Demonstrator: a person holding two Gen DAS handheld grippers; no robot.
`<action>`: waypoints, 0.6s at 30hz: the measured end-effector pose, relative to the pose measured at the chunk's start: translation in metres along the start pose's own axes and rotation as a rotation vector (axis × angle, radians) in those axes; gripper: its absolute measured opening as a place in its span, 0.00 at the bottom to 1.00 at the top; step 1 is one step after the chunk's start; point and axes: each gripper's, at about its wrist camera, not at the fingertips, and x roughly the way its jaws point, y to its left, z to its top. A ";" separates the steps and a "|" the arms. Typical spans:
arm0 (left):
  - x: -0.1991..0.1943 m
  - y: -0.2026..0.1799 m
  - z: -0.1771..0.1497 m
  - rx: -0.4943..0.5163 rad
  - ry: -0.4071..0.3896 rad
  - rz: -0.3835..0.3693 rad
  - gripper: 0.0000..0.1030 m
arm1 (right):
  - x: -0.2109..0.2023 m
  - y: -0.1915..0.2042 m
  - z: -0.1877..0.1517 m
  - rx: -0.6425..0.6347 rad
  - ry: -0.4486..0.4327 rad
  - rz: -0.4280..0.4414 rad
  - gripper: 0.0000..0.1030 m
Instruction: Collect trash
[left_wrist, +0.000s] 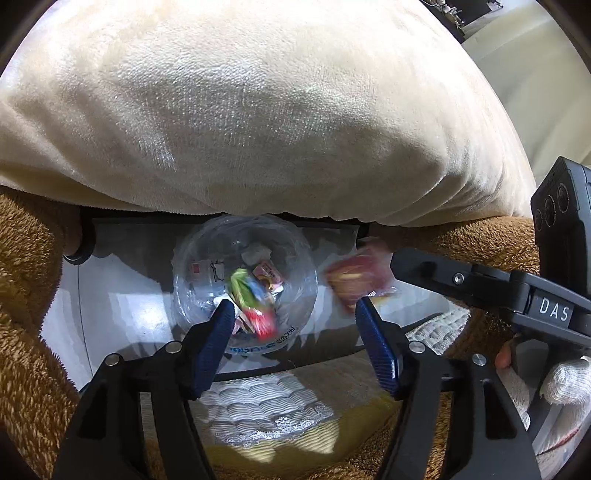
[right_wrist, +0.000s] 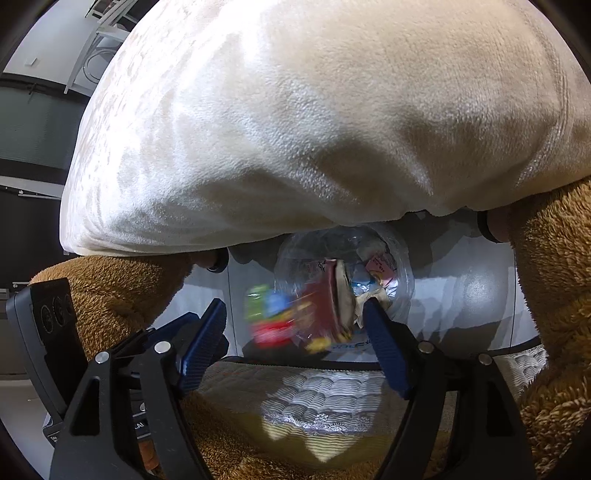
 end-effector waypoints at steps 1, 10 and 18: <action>0.000 0.000 0.000 0.002 0.000 0.002 0.65 | 0.000 0.000 0.000 -0.002 0.000 -0.002 0.73; -0.003 0.002 0.000 0.004 -0.013 -0.004 0.65 | -0.006 0.001 -0.001 -0.015 -0.012 -0.002 0.73; -0.018 -0.002 -0.001 0.023 -0.060 0.008 0.65 | -0.022 0.006 -0.005 -0.059 -0.055 0.003 0.73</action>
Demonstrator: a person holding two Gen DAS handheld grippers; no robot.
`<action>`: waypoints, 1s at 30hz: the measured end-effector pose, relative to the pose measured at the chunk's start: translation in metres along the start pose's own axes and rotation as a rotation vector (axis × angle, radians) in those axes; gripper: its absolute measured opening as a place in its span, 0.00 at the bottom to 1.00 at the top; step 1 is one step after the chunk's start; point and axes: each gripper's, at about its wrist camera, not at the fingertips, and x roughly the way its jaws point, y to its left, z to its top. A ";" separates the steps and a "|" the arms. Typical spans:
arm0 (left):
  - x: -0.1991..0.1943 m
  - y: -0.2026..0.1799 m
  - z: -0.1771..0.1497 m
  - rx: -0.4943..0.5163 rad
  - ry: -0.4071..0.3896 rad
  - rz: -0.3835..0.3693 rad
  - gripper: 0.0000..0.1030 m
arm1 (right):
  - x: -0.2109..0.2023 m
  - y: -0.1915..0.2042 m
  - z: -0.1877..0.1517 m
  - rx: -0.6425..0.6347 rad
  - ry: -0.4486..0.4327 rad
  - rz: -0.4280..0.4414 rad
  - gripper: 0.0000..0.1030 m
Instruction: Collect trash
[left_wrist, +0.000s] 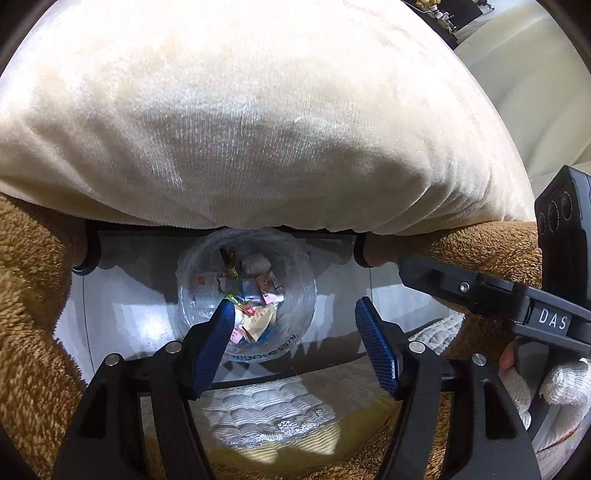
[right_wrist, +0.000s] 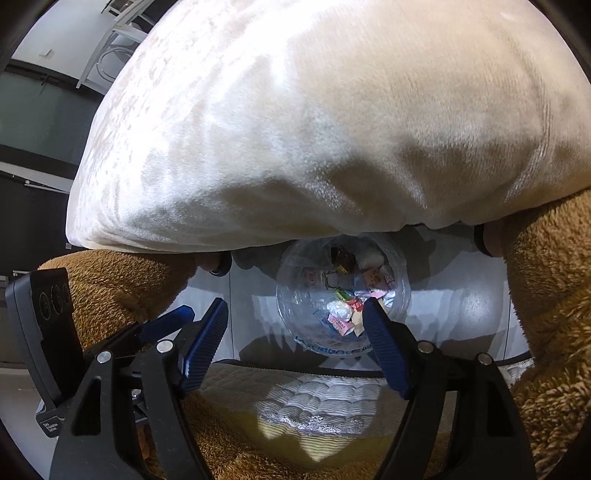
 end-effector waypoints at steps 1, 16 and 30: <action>-0.003 0.000 0.000 0.002 -0.007 -0.001 0.65 | -0.003 0.001 0.000 -0.006 -0.009 0.012 0.73; -0.051 -0.011 0.014 0.049 -0.132 0.009 0.65 | -0.063 0.017 0.007 -0.081 -0.157 0.051 0.73; -0.131 -0.016 0.061 0.135 -0.369 0.042 0.64 | -0.134 0.028 0.036 -0.200 -0.410 0.042 0.73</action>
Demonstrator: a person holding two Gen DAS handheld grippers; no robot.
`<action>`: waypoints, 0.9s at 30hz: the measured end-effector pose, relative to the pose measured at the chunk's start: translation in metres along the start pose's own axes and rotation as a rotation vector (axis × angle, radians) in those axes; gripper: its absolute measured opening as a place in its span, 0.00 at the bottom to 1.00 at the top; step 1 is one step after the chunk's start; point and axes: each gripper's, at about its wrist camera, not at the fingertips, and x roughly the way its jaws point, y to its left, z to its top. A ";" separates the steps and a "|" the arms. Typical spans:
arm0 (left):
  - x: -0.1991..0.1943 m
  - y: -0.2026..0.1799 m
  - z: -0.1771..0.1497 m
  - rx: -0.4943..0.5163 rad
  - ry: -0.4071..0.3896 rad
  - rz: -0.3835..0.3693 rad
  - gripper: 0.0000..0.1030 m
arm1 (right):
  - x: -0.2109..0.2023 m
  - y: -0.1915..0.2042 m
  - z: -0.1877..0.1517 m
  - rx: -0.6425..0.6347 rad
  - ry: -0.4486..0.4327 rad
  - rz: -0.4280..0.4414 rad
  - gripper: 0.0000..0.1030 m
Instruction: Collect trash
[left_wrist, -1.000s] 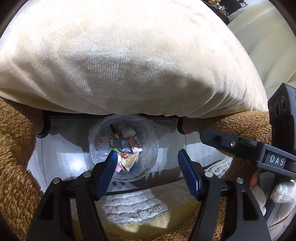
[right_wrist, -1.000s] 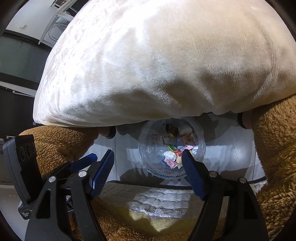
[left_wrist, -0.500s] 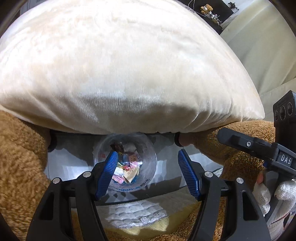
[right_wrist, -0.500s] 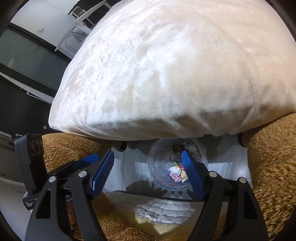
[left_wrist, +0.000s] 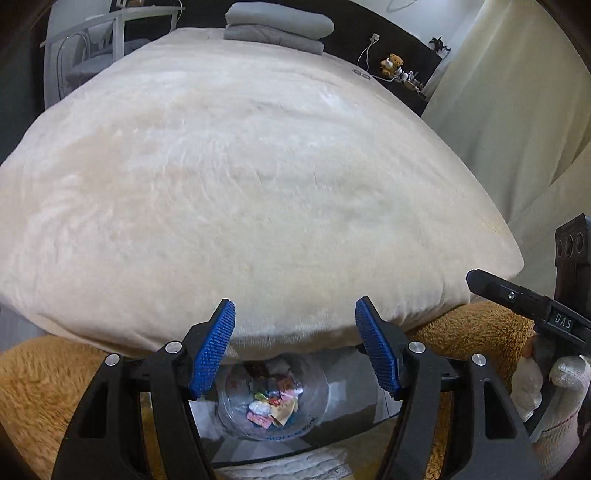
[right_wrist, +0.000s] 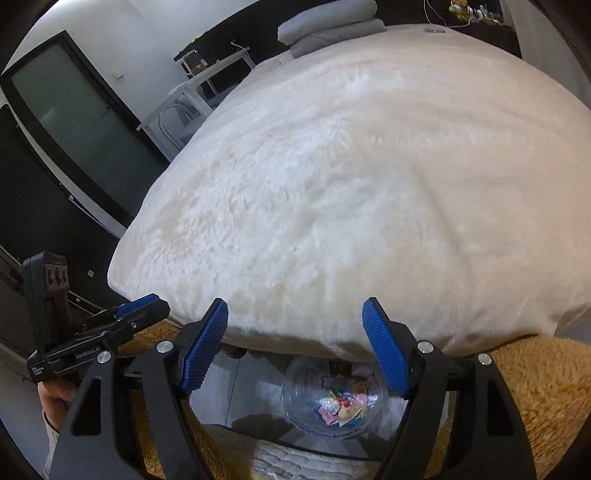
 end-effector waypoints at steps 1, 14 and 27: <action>-0.004 0.000 0.004 0.009 -0.018 -0.009 0.64 | -0.003 -0.001 0.004 -0.010 -0.021 0.002 0.73; -0.035 0.000 0.035 0.145 -0.228 -0.030 0.64 | -0.047 -0.002 0.043 -0.189 -0.309 -0.076 0.73; -0.030 0.002 0.031 0.240 -0.359 -0.018 0.78 | -0.031 0.008 0.037 -0.353 -0.419 -0.124 0.89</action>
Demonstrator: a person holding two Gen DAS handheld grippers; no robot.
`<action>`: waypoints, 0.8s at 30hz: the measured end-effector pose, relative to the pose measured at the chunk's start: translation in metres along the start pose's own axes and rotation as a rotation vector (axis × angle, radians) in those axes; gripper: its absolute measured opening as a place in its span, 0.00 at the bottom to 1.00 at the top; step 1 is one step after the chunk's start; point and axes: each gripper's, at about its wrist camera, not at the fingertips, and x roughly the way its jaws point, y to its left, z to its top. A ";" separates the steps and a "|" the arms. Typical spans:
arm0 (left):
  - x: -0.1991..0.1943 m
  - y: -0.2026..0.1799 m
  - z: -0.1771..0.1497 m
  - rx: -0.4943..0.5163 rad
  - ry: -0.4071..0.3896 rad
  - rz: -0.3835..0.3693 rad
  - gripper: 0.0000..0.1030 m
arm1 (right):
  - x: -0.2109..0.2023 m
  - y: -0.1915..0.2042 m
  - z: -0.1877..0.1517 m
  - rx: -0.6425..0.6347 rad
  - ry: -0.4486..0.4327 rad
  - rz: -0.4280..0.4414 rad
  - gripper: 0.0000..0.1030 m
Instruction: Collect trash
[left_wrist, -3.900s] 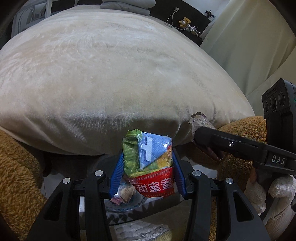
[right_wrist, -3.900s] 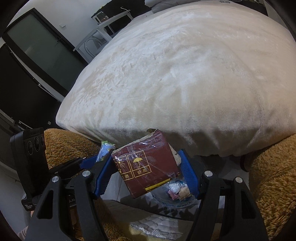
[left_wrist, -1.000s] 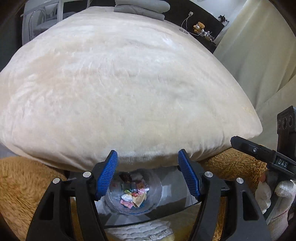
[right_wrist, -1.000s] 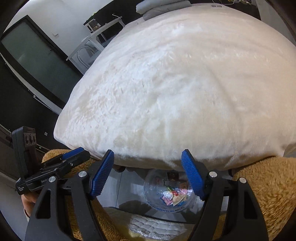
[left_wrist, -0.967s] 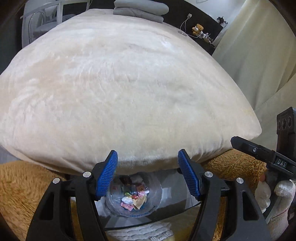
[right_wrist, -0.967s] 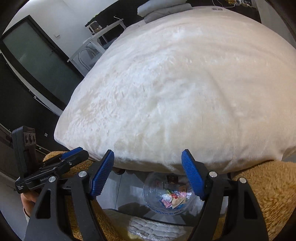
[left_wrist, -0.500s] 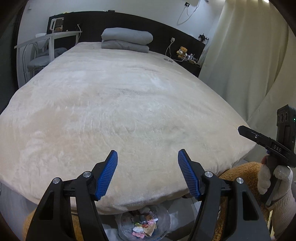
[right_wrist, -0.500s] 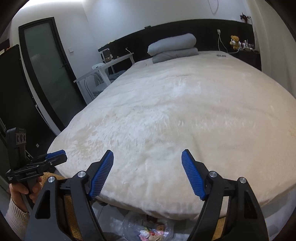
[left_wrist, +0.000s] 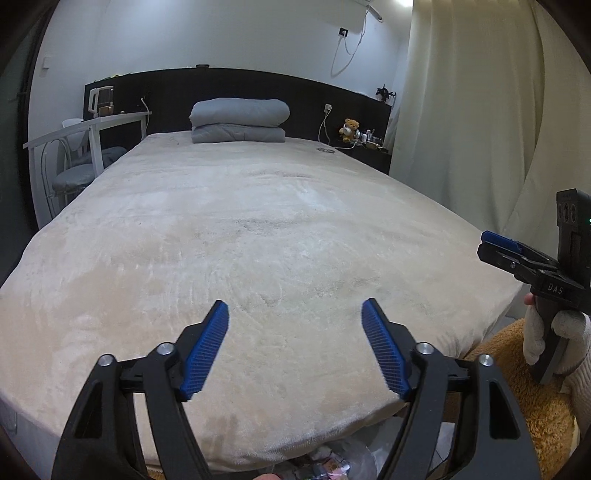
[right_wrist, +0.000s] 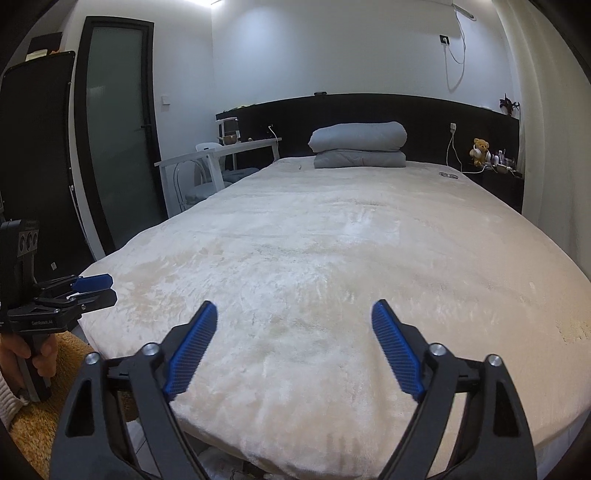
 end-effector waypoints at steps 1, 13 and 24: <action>-0.002 -0.002 -0.001 0.011 -0.014 -0.002 0.84 | 0.000 0.001 -0.001 -0.005 -0.006 0.001 0.89; -0.012 -0.008 -0.008 0.043 -0.067 0.001 0.94 | -0.001 0.018 -0.005 -0.082 -0.031 -0.029 0.96; -0.013 -0.010 -0.009 0.053 -0.074 0.008 0.94 | -0.003 0.013 -0.006 -0.062 -0.039 -0.033 0.96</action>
